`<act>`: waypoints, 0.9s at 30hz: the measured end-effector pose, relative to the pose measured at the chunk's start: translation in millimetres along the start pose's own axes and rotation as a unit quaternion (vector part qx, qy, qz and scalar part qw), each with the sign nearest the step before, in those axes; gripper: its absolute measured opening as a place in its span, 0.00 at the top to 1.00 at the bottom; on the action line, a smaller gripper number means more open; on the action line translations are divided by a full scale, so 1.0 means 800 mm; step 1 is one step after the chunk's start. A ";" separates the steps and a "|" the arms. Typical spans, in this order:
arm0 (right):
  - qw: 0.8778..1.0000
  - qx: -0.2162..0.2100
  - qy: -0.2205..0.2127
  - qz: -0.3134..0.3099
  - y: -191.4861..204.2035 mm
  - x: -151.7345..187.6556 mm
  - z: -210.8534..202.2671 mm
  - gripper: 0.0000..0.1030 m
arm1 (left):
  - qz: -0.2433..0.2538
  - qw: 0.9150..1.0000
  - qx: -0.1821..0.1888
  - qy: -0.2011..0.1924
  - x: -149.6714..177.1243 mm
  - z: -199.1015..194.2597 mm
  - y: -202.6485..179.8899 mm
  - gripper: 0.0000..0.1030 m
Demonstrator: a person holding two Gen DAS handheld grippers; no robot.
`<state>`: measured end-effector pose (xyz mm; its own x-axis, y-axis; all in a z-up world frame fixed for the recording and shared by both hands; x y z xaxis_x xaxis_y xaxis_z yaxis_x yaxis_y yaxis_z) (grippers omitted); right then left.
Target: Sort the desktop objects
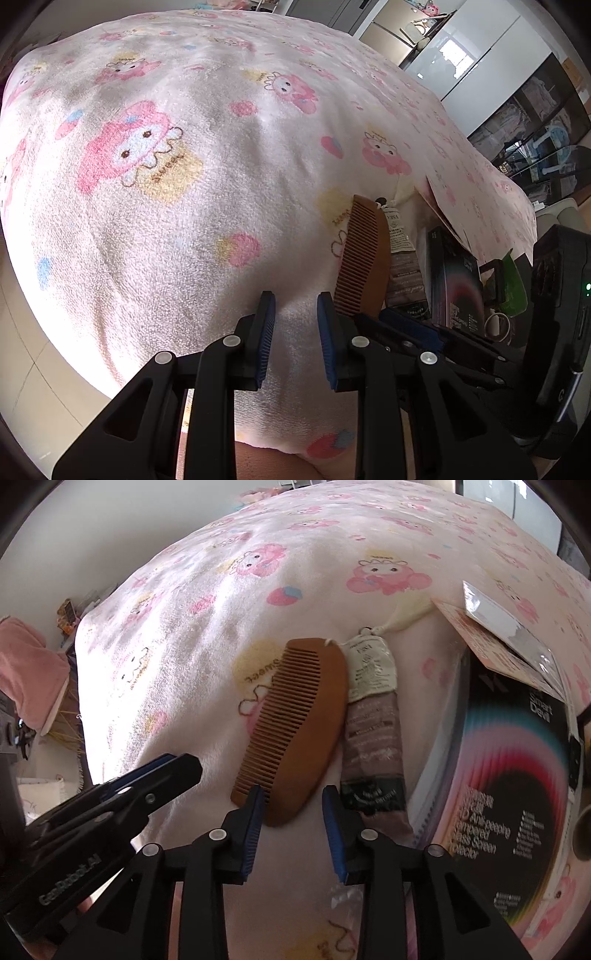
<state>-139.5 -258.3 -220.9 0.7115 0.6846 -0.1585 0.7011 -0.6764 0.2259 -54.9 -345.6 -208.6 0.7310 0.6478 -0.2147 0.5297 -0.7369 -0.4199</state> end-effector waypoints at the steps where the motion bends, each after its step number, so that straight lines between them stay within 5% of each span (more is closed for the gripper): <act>1: 1.000 -0.006 0.001 -0.003 0.002 -0.001 0.003 0.72 | -0.002 1.000 0.004 0.001 0.000 0.000 0.001 0.78; 3: 1.000 -0.020 0.003 -0.001 0.001 -0.005 0.005 0.74 | 0.001 1.000 0.011 0.001 -0.001 -0.001 -0.001 0.78; 6: 0.999 -0.049 -0.004 0.006 -0.002 -0.008 0.001 0.95 | 0.022 1.000 0.021 0.004 0.002 -0.002 -0.015 0.78; 11: 0.999 -0.031 -0.028 0.002 -0.005 -0.014 -0.006 0.96 | 0.015 0.999 0.038 0.024 -0.003 0.015 -0.024 0.77; 19: 0.999 -0.023 -0.001 0.024 -0.020 -0.033 0.024 0.96 | 0.013 0.998 0.051 0.040 -0.013 0.035 -0.024 0.77; 27: 0.999 -0.032 0.006 0.018 -0.012 -0.056 0.053 0.96 | 0.014 0.997 0.073 0.037 -0.015 0.033 -0.020 0.89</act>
<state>-176.5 -294.0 -256.8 0.7357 0.6632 -0.1376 0.6699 -0.6825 0.2922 -83.5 -336.8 -222.6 0.7771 0.6074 -0.1646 0.4442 -0.7147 -0.5403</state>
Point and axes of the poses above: each gripper's, at about its wrist camera, not at the fingertips, and z roughly the way its jaws point, y to its left, x to its underside, the point moved 3 cm from there along z, roughly the way its jaws point, and after that the axes turned 13 degrees about y, right-handed, at the moved point
